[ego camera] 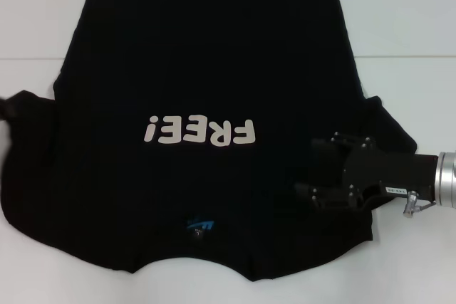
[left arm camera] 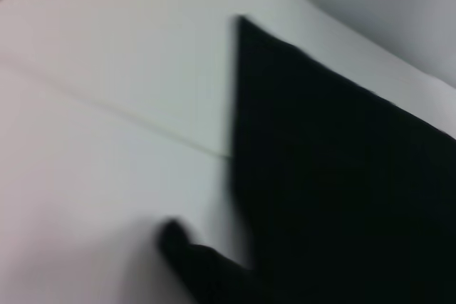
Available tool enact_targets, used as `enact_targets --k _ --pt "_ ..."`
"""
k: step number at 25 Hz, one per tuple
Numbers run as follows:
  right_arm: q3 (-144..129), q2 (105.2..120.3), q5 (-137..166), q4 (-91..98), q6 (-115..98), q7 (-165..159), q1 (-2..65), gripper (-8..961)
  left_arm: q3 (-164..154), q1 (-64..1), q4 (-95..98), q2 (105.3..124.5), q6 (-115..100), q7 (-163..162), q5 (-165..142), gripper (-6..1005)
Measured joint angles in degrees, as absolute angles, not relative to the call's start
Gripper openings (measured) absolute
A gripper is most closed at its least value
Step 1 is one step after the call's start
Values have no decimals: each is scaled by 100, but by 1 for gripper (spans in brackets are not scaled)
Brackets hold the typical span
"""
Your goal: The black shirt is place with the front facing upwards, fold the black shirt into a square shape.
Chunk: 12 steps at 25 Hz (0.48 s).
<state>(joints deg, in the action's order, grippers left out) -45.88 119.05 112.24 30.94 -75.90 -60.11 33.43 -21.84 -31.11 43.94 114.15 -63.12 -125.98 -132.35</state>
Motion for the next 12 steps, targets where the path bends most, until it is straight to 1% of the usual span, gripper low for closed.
enact_targets --k 5,9,12 --pt "-4596 11911 11224 3094 -7608 -6016 3312 915 -3079 -3302 4809 11554 -6839 -12177 -13281 62" --pt "-4597 11927 11224 3094 -7611 -6018 3272 915 -3679 -3304 4924 11729 -6878 -11895 -13276 68" --pt "-4597 11931 11224 3094 -7612 -6019 3231 915 -3685 -3270 4922 11825 -7031 -11573 -13129 72"
